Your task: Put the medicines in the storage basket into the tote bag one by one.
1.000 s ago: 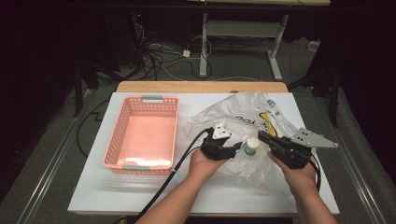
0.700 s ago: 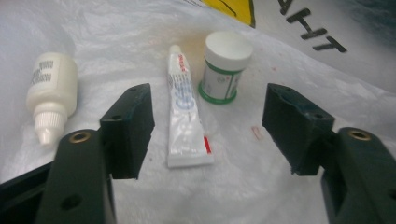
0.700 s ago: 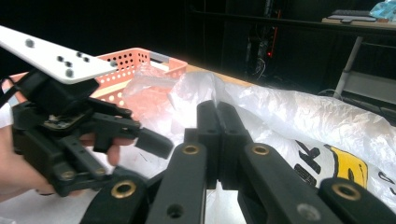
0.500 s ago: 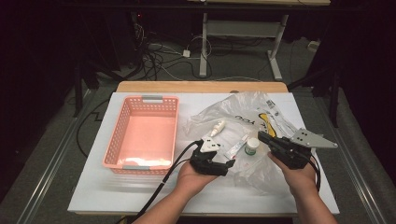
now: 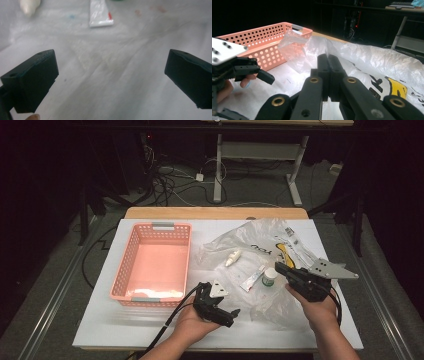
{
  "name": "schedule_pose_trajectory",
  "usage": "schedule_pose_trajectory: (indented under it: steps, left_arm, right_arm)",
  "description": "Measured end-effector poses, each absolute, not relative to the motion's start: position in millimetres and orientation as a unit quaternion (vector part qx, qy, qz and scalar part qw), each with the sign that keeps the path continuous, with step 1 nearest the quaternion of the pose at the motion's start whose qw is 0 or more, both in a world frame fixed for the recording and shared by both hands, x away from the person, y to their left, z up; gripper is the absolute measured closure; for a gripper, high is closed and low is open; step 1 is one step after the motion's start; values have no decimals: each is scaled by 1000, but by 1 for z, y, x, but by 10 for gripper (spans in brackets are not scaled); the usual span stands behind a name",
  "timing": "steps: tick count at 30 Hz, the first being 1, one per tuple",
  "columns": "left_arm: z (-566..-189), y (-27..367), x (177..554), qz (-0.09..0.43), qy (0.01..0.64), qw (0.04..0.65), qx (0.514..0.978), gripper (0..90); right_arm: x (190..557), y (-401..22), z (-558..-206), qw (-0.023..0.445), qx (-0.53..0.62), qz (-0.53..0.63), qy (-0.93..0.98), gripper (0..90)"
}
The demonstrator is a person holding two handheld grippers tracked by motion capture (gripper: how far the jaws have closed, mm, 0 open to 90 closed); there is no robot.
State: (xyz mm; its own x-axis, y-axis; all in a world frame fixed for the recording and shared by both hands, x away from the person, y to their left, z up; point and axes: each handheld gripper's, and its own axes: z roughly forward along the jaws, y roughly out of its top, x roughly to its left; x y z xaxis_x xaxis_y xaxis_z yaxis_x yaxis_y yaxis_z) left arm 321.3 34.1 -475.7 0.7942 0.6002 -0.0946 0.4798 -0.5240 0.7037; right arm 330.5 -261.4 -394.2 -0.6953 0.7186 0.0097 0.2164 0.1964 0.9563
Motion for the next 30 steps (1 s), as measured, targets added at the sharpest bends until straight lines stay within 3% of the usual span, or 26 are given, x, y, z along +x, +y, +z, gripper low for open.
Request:
schedule_pose_trajectory:
  steps: [4, 12, 16, 23, 25, 26, 30]
  left_arm:
    - [-488, 30, 330, 82, 322, 341, 879, 2]
    - [-488, 12, 346, 90, 332, 341, 875, 92]
    - [-487, 9, 347, 94, 329, 353, 871, 267]
    - [-486, 10, 351, 96, 338, 366, 862, 739]
    - [-487, 8, 351, 100, 330, 365, 865, 833]
    - [-487, 8, 350, 100, 329, 364, 865, 876]
    - [-487, 11, 352, 88, 332, 371, 863, 885]
  right_arm:
    - [331, -260, -395, 229, 314, 548, 741, 900]
    - [333, -259, -395, 225, 323, 551, 736, 900]
    - [335, -260, -396, 225, 322, 550, 737, 900]
    - [332, -261, -399, 223, 323, 548, 738, 900]
    - [331, -260, -400, 221, 322, 547, 740, 900]
    - [330, -259, -400, 221, 323, 546, 741, 900]
    - [329, -259, -400, 221, 319, 547, 742, 900]
